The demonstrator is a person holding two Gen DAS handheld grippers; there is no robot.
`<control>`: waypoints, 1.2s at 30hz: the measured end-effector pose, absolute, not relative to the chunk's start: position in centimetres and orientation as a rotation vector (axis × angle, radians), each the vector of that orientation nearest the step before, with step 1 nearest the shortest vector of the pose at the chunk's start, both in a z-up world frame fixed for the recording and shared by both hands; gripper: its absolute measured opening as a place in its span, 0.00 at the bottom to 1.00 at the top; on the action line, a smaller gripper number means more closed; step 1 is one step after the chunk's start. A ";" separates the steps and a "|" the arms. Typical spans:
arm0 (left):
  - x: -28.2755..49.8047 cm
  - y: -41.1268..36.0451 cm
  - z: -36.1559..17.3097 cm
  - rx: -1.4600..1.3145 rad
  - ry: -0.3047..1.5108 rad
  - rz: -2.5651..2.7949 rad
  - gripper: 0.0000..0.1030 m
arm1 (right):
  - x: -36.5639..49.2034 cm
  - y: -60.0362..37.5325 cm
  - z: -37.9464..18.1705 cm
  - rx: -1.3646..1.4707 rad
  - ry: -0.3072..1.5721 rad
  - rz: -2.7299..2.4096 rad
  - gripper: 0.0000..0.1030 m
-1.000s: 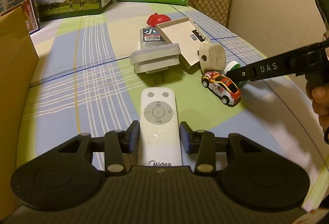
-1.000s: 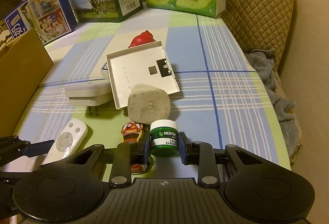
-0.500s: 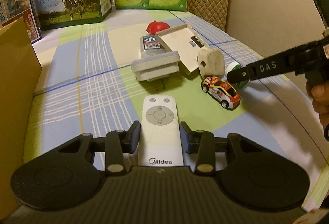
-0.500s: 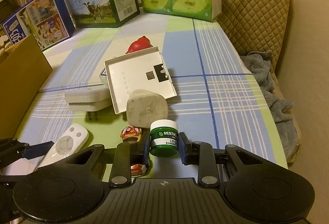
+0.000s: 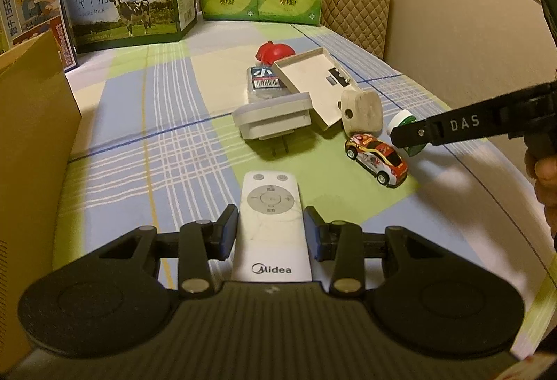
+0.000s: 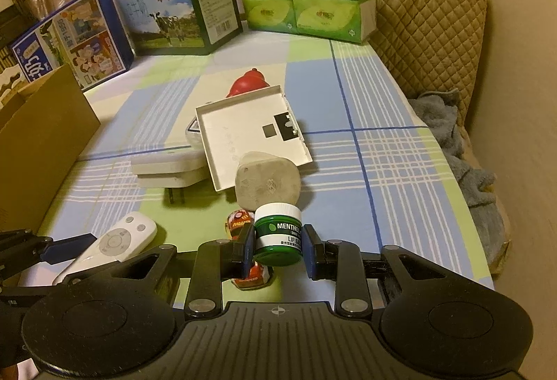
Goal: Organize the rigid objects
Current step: 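Lift the white remote with the left tool while the right tool lifts the green jar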
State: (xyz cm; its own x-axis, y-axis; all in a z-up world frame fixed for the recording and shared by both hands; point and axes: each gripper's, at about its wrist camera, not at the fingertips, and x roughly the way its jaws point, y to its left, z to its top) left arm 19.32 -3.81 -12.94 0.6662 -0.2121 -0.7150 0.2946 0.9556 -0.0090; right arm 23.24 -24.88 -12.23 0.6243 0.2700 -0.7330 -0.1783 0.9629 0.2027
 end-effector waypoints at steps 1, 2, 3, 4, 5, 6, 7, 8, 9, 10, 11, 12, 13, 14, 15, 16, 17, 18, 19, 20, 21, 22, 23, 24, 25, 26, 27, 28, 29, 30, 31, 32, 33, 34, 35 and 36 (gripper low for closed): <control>19.3 -3.8 -13.1 0.107 0.793 -0.285 0.34 | 23.3 -24.9 -12.3 0.115 0.861 0.256 0.24; 19.3 -3.8 -13.2 0.103 0.796 -0.284 0.34 | 23.3 -24.9 -12.3 0.115 0.862 0.255 0.24; 19.3 -3.8 -13.4 0.101 0.801 -0.286 0.34 | 23.3 -24.9 -12.3 0.114 0.862 0.256 0.24; 19.4 -3.8 -13.6 0.098 0.807 -0.287 0.35 | 23.3 -25.0 -12.3 0.115 0.861 0.256 0.24; 19.4 -3.9 -13.8 0.100 0.815 -0.285 0.35 | 23.3 -25.0 -12.3 0.115 0.861 0.255 0.24; 19.5 -4.0 -14.0 0.108 0.827 -0.285 0.35 | 23.3 -25.0 -12.3 0.116 0.861 0.255 0.24; 19.6 -4.0 -14.3 0.109 0.835 -0.283 0.35 | 23.3 -25.0 -12.3 0.116 0.862 0.256 0.24; 19.6 -4.0 -14.4 0.105 0.828 -0.281 0.35 | 23.3 -25.0 -12.3 0.117 0.861 0.255 0.24; 19.6 -4.1 -14.5 0.108 0.824 -0.280 0.35 | 23.3 -25.0 -12.3 0.118 0.861 0.256 0.24; 19.6 -4.1 -14.5 0.111 0.822 -0.279 0.35 | 23.3 -24.9 -12.3 0.118 0.861 0.258 0.24; 19.7 -4.1 -14.5 0.110 0.820 -0.277 0.36 | 23.3 -24.9 -12.3 0.120 0.860 0.259 0.24; 19.7 -4.2 -14.5 0.111 0.818 -0.275 0.36 | 23.3 -24.9 -12.3 0.122 0.860 0.260 0.24; 19.7 -4.2 -14.6 0.111 0.817 -0.276 0.35 | 23.3 -24.9 -12.2 0.122 0.859 0.261 0.24; 19.7 -4.2 -14.6 0.110 0.816 -0.276 0.35 | 23.3 -24.9 -12.2 0.123 0.859 0.262 0.24; 19.7 -4.2 -14.6 0.110 0.817 -0.274 0.35 | 23.3 -24.9 -12.2 0.124 0.858 0.262 0.24; 19.7 -4.2 -14.6 0.107 0.819 -0.270 0.34 | 23.3 -25.0 -12.1 0.126 0.857 0.263 0.24; 19.7 -4.1 -14.5 0.105 0.818 -0.267 0.34 | 23.3 -25.0 -12.1 0.129 0.853 0.262 0.24; 19.7 -4.1 -14.4 0.106 0.813 -0.264 0.34 | 23.3 -25.1 -12.0 0.131 0.850 0.261 0.24; 19.6 -4.1 -14.3 0.107 0.806 -0.262 0.34 | 23.3 -25.1 -11.9 0.134 0.847 0.261 0.24; 19.6 -4.0 -14.1 0.107 0.803 -0.260 0.34 | 23.3 -25.1 -11.8 0.136 0.846 0.261 0.24; 19.5 -4.0 -13.9 0.104 0.795 -0.260 0.34 | 23.3 -25.2 -11.8 0.138 0.844 0.262 0.24; 19.5 -3.9 -13.7 0.104 0.791 -0.261 0.34 | 23.2 -25.2 -11.7 0.140 0.841 0.262 0.24; 19.5 -3.9 -13.4 0.103 0.788 -0.263 0.34 | 23.1 -25.2 -11.6 0.143 0.838 0.260 0.24; 19.4 -3.9 -13.1 0.102 0.784 -0.264 0.34 | 23.1 -25.2 -11.5 0.146 0.836 0.259 0.24; 19.4 -4.0 -12.9 0.104 0.781 -0.266 0.34 | 22.9 -25.2 -11.4 0.149 0.832 0.257 0.24; 19.4 -4.0 -12.6 0.105 0.780 -0.268 0.34 | 22.7 -25.2 -11.2 0.153 0.829 0.252 0.24; 19.3 -4.0 -12.2 0.100 0.779 -0.267 0.34 | 22.5 -25.2 -11.0 0.159 0.827 0.247 0.24; 19.3 -3.9 -11.9 0.093 0.779 -0.266 0.34 | 22.2 -25.2 -10.8 0.164 0.825 0.244 0.24; 19.1 -3.7 -11.4 0.085 0.778 -0.265 0.34 | 21.9 -25.2 -10.6 0.170 0.823 0.242 0.24; 18.9 -3.6 -10.9 0.077 0.776 -0.263 0.34 | 21.6 -25.0 -10.3 0.174 0.821 0.242 0.24; 18.7 -3.5 -10.4 0.073 0.774 -0.262 0.34 | 21.3 -24.8 -10.0 0.176 0.820 0.243 0.24; 18.3 -3.3 -9.8 0.069 0.772 -0.261 0.34 | 20.9 -24.6 -9.7 0.177 0.819 0.246 0.24; 18.0 -3.1 -9.3 0.065 0.771 -0.258 0.34 | 20.4 -24.3 -9.3 0.179 0.819 0.249 0.24; 17.6 -2.8 -8.6 0.059 0.771 -0.256 0.34 | 19.9 -24.1 -8.9 0.180 0.817 0.253 0.24; 17.3 -2.5 -8.1 0.052 0.771 -0.252 0.34 | 19.5 -23.8 -8.4 0.183 0.812 0.254 0.24; 17.0 -2.2 -7.5 0.045 0.771 -0.248 0.34 | 18.9 -23.5 -7.6 0.189 0.803 0.253 0.24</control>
